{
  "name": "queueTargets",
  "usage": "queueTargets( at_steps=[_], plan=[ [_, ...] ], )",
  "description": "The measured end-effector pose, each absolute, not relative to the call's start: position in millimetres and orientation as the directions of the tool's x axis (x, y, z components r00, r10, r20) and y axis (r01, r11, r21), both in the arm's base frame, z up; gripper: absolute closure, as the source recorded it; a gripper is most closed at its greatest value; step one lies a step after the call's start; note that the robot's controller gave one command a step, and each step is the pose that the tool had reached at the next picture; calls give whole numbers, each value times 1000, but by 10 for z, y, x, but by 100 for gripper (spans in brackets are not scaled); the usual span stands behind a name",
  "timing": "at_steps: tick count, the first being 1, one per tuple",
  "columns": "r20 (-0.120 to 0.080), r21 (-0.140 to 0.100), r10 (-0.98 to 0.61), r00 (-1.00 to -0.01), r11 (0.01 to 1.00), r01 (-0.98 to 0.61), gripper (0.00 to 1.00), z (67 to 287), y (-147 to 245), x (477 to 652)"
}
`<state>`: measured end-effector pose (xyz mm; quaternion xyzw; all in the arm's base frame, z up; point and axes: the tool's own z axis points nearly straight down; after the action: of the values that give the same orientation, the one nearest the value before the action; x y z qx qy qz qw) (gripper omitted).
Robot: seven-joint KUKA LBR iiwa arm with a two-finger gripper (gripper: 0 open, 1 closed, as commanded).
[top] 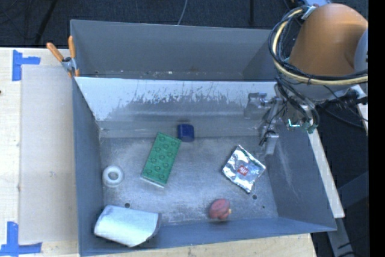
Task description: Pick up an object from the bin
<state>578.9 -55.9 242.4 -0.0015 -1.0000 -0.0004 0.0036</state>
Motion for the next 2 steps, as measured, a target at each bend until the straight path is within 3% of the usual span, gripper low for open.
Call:
queueTargets(
  at_steps=[1, 2],
  plan=[
    [8, 3, -198, -980, 980, -198, 0, 1266, -530, 5547],
    [4, 2, -285, -958, 958, -285, 0, 668, -893, 5610]
  ],
)
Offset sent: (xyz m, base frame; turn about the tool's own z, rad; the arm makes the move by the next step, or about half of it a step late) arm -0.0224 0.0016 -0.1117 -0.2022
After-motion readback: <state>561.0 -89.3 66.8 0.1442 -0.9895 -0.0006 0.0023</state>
